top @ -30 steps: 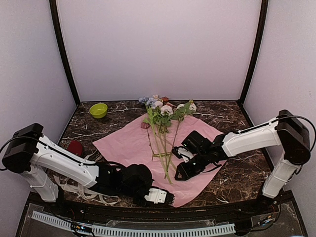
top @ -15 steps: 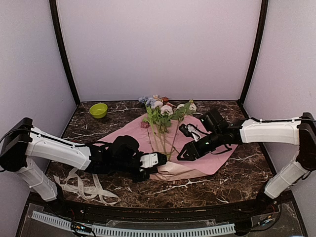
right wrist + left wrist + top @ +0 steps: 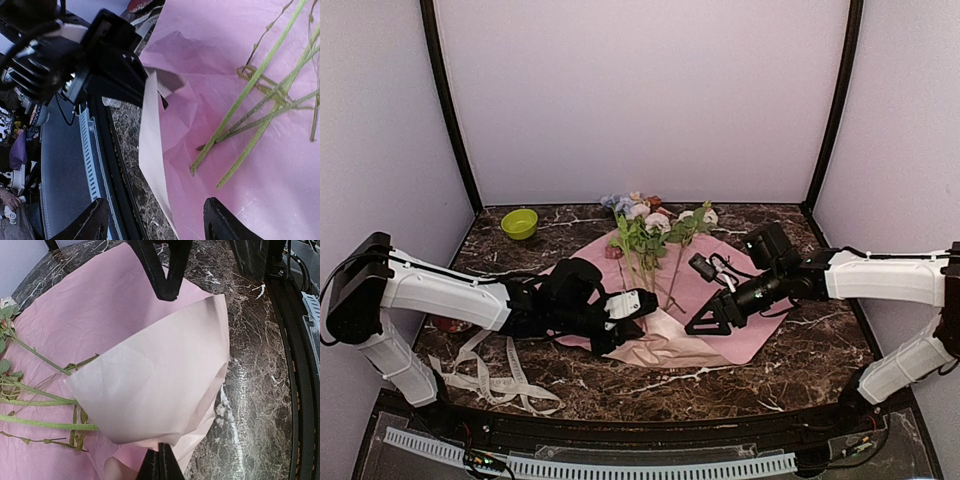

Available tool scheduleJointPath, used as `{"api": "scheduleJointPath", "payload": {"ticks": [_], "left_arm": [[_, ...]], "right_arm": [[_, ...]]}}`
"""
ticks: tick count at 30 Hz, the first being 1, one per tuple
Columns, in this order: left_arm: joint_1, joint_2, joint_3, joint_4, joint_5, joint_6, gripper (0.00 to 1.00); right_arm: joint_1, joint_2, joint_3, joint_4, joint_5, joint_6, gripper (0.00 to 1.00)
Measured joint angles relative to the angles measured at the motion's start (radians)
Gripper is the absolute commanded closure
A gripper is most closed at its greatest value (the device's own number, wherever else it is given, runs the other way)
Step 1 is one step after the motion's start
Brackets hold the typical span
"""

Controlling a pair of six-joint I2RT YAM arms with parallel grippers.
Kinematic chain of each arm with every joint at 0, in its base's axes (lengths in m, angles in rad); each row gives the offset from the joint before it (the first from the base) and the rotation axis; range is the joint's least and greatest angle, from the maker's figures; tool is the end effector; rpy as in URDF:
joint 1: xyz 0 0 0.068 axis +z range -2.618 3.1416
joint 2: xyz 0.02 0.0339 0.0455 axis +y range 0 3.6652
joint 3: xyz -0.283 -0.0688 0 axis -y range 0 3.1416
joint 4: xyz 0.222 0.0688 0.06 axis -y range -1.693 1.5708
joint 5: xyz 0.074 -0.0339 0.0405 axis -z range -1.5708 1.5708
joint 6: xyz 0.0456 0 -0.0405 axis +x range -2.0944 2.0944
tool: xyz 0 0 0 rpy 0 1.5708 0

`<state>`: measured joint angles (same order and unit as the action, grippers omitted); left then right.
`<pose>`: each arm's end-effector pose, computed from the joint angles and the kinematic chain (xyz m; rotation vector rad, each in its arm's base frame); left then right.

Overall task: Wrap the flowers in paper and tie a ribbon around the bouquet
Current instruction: Pass from the left arm to the right, then fold the flattened wrapping paper at the center of the board.

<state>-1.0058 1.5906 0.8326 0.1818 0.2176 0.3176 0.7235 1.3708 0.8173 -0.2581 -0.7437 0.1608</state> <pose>0.1670 -0.2818 0.2228 1.4519 1.6523 -0.6278 0.1731 0.1941 0.2472 -1.0515 2.2587 1.2880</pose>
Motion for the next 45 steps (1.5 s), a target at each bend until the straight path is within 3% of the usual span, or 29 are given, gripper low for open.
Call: {"api": "scheduleJointPath", "payload": {"ticks": [6,9,11,13,14,16,18,19,20,22,26,34,45], "left_arm": [[0.005,0.003,0.003,-0.014,0.005,0.000,1.00],[0.009,0.005,0.003,-0.015,0.002,-0.001,1.00],[0.010,0.005,0.003,-0.015,0.001,-0.004,1.00],[0.014,0.005,0.003,-0.015,0.001,-0.008,1.00],[0.015,0.005,0.003,-0.015,0.001,-0.012,1.00],[0.019,0.005,0.003,-0.016,0.002,-0.021,0.96],[0.025,0.002,0.002,-0.016,0.010,-0.042,0.56],[0.029,-0.005,-0.003,-0.017,0.016,-0.052,0.45],[0.035,-0.021,-0.017,-0.012,0.025,-0.075,0.38],[0.047,-0.072,-0.069,-0.003,0.031,-0.116,0.35],[0.056,-0.163,-0.161,-0.007,-0.034,-0.201,0.35],[0.060,-0.106,-0.173,-0.111,-0.253,-0.375,0.49],[0.061,-0.080,-0.183,-0.279,-0.343,-0.589,0.53]], "right_arm": [[0.014,0.014,-0.115,0.104,-0.022,0.060,0.31],[0.053,0.017,-0.135,0.155,-0.022,0.082,0.38],[0.071,0.027,-0.142,0.184,-0.016,0.091,0.57],[0.082,0.043,-0.156,0.216,-0.006,0.104,0.93],[0.081,0.056,-0.162,0.223,0.003,0.112,1.00],[0.081,0.085,-0.163,0.224,0.016,0.116,1.00],[0.081,0.096,-0.163,0.222,0.025,0.121,1.00],[0.081,0.096,-0.162,0.217,0.031,0.120,1.00],[0.081,0.095,-0.156,0.208,0.039,0.116,1.00],[0.079,0.095,-0.134,0.182,0.057,0.104,1.00],[0.079,0.095,-0.065,0.135,0.092,0.066,1.00],[0.056,0.196,0.070,0.028,0.173,-0.008,1.00],[0.037,0.335,0.174,-0.057,0.287,-0.018,0.97]]}}
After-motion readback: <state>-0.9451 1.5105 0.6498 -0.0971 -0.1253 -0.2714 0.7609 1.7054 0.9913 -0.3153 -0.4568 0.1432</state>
